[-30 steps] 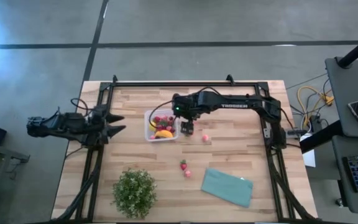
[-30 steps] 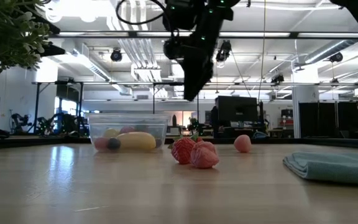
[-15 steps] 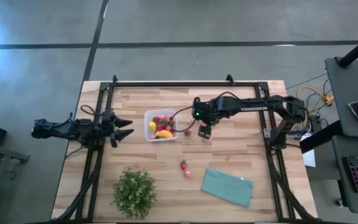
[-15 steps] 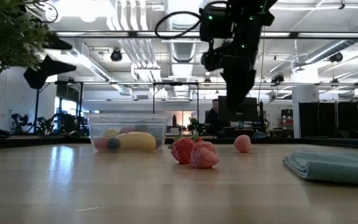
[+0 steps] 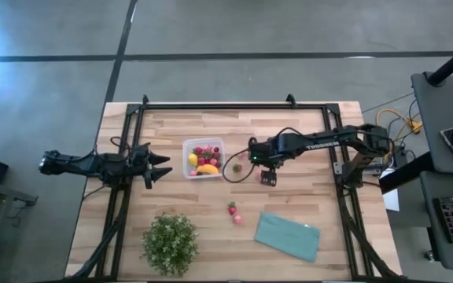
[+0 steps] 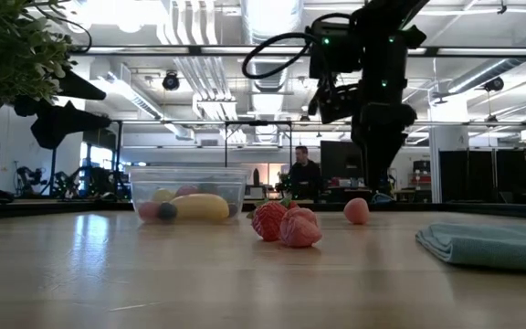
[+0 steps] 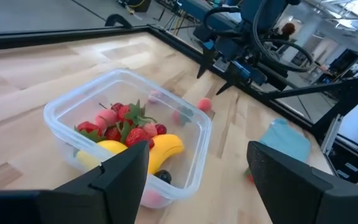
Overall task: Pick and placing Produce into tupperware
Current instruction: Put the pink peach into the transparent bin
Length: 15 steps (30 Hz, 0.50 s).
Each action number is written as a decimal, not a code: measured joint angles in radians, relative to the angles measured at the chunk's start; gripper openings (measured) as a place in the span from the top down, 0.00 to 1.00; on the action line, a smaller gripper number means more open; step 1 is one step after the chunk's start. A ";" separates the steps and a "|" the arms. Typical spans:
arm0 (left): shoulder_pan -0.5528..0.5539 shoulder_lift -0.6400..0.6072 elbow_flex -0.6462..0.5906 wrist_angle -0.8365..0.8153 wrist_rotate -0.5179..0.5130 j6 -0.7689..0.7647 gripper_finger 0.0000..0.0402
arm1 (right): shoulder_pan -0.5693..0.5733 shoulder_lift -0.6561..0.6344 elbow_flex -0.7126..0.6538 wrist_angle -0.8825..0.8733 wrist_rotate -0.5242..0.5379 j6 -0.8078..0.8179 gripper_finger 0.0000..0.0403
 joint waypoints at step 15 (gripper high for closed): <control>0.002 -0.010 -0.003 0.099 -0.018 0.180 0.36 | 0.017 -0.022 -0.069 0.129 0.023 -0.057 0.31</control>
